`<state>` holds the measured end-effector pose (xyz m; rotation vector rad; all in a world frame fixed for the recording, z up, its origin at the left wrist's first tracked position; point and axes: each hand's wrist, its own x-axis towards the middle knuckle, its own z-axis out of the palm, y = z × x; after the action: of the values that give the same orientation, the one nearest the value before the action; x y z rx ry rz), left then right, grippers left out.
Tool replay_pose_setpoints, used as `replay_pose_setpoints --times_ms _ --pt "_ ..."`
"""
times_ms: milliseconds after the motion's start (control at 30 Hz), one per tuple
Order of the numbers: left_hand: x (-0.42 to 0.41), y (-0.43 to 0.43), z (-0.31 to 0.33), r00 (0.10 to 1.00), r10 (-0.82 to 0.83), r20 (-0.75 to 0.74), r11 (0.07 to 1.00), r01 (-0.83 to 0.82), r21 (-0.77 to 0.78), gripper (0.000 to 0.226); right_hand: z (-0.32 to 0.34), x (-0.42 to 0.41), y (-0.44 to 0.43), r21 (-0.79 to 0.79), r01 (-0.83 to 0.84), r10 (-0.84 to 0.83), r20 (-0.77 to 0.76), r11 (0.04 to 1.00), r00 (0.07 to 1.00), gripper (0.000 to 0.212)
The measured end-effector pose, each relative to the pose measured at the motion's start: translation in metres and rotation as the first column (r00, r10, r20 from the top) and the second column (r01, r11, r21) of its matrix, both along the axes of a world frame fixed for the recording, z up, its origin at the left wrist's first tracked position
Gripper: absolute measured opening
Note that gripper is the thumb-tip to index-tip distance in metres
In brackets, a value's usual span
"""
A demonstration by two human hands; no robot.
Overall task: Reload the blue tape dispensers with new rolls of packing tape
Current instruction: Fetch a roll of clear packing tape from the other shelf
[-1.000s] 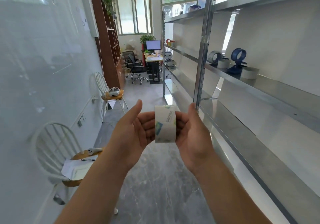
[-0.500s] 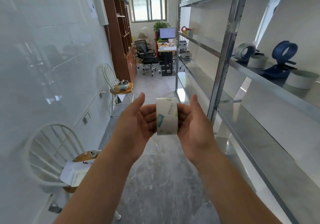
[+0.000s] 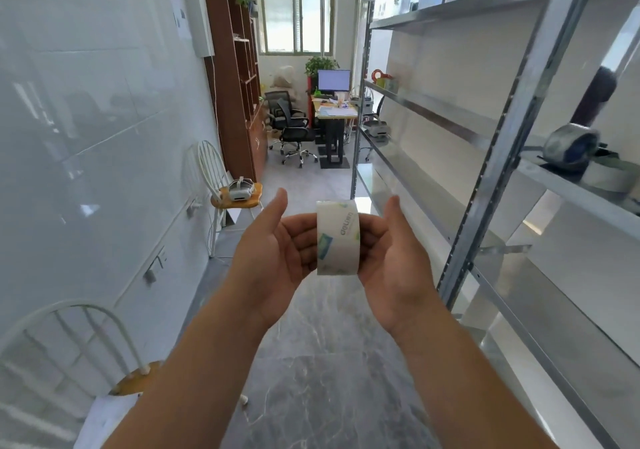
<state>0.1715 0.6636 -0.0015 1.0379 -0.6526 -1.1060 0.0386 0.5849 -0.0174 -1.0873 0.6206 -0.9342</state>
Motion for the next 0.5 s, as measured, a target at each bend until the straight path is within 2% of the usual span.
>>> replay_pose_setpoints --times_ms 233,500 --pt "0.091 -0.085 0.02 0.995 -0.096 0.038 0.995 0.097 -0.025 0.089 0.019 0.084 -0.071 -0.02 0.069 -0.068 0.069 0.997 0.995 0.071" --pt "0.095 -0.182 0.035 0.941 -0.336 0.052 0.938 0.339 -0.069 0.092 0.039 0.076 -0.136 -0.021 0.298 -0.294 0.112 0.954 0.949 0.07"
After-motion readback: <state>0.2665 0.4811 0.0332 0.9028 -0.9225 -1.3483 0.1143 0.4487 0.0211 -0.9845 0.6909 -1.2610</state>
